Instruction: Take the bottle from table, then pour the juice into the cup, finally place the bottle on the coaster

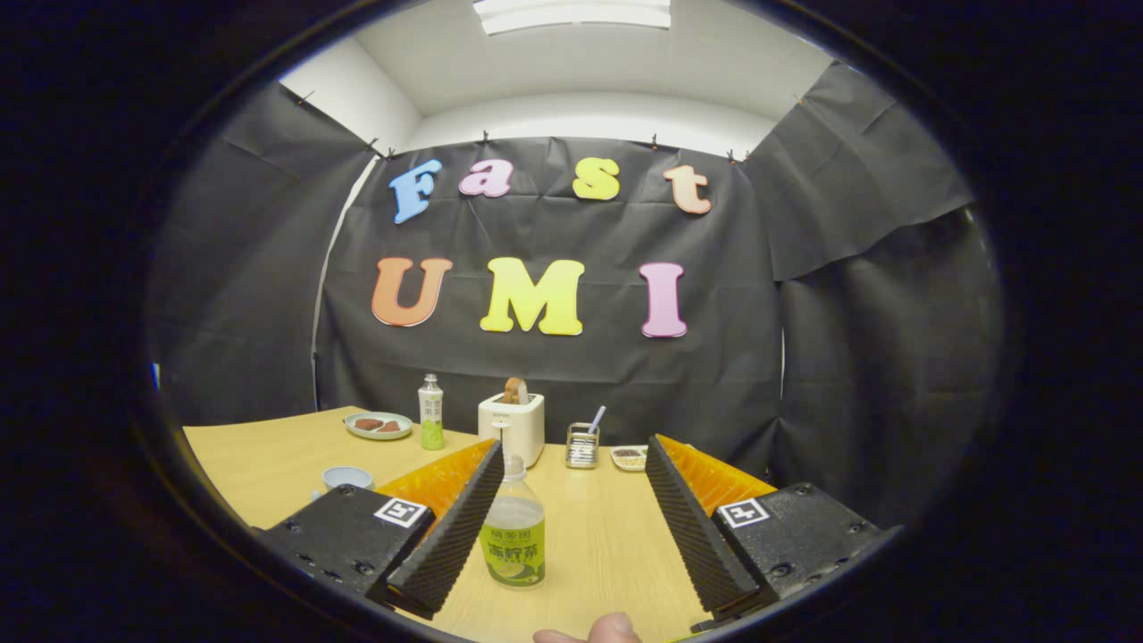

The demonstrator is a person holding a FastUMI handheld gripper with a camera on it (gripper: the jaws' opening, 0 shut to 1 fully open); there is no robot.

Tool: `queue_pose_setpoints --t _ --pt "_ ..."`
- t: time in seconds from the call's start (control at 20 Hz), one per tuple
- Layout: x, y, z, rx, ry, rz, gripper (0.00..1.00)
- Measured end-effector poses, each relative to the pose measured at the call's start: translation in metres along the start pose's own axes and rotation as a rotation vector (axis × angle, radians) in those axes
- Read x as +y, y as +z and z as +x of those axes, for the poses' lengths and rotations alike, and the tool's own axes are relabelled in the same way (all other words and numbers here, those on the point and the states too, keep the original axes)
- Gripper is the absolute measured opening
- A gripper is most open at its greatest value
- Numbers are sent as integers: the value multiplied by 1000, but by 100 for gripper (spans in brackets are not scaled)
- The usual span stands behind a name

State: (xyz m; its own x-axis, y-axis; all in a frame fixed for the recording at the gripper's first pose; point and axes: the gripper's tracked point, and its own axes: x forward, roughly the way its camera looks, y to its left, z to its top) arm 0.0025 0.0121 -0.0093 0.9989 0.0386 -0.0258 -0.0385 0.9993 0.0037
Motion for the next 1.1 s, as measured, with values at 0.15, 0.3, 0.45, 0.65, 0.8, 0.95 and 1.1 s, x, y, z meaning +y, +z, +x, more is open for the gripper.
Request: queue_pose_setpoints --t 0.15,0.3,0.45,0.65,0.8,0.95,1.1 --pt "-7 -5 -6 18 -5 -4 100" --pt "-11 -4 -10 17 -3 -2 100" --pt "-10 -4 -13 13 3 -5 100" --pt "-12 -9 -14 22 5 0 100" --pt "-14 -11 -16 27 3 -1 100" --pt "-13 -12 -18 30 11 2 100" --pt "-14 -21 -18 49 20 11 100"
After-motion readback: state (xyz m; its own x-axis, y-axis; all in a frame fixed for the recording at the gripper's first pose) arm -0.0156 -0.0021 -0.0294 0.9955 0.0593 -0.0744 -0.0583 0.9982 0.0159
